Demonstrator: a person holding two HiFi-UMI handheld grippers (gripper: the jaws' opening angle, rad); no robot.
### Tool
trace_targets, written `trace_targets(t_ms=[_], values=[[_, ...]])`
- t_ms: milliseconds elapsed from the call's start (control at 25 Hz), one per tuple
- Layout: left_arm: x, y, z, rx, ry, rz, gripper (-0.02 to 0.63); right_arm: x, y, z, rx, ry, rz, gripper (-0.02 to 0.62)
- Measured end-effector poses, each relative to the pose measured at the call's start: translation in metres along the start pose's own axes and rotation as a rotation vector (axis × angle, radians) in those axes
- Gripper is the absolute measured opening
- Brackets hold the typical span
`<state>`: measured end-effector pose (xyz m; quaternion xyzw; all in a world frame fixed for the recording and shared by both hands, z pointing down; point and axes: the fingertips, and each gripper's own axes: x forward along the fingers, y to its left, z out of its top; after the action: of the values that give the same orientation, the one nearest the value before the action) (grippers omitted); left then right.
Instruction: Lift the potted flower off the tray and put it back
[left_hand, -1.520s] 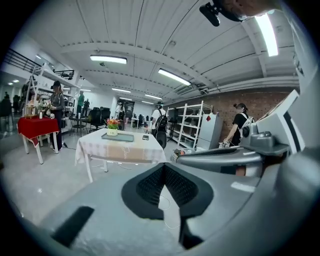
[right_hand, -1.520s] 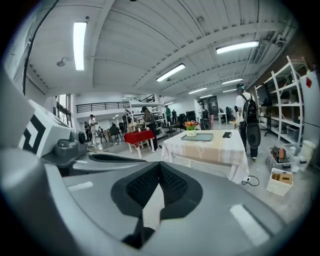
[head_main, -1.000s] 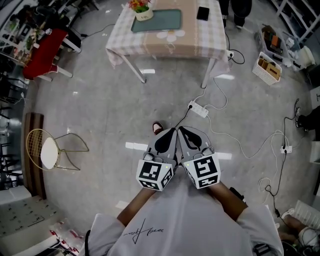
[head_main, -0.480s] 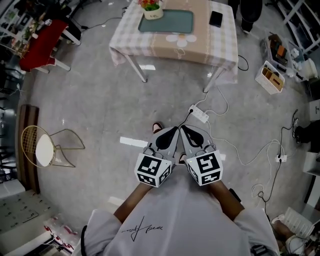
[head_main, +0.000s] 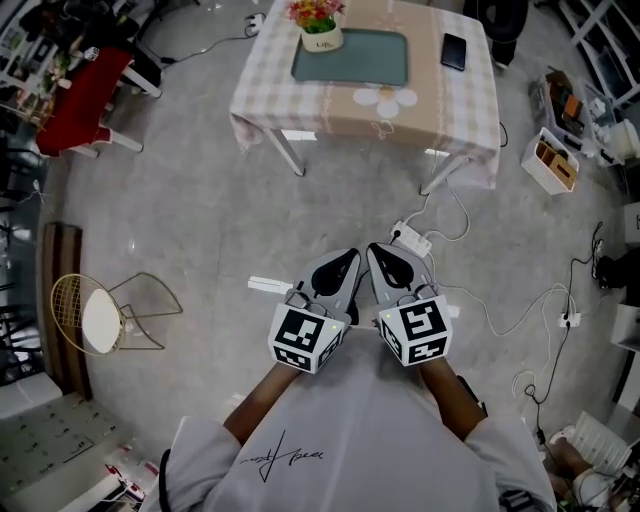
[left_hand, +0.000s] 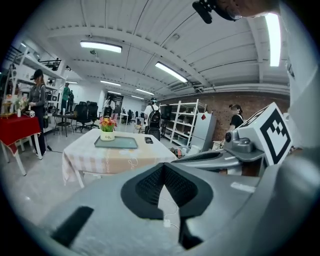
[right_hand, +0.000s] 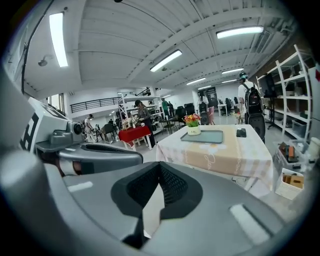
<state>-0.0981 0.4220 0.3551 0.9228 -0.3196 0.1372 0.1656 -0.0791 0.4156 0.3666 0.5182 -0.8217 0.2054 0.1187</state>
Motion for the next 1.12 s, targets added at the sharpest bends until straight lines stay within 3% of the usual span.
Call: trace_targets(t_ms=[600,840,1120], values=[[-0.005,0.163,0.045,-0.042,-0.061,0.057,-0.005,0.142,0.035,0.068,-0.060,0.017,0.017,0.006],[-0.011,0.179,0.036,-0.100,-0.058,0.060,-0.005,0.160,0.052,0.075,-0.070,0.027,0.030,0.006],[-0.003,0.197,0.044,-0.088,-0.058,0.060,-0.005,0.174,0.043,0.079,-0.066,0.034,0.016,0.006]])
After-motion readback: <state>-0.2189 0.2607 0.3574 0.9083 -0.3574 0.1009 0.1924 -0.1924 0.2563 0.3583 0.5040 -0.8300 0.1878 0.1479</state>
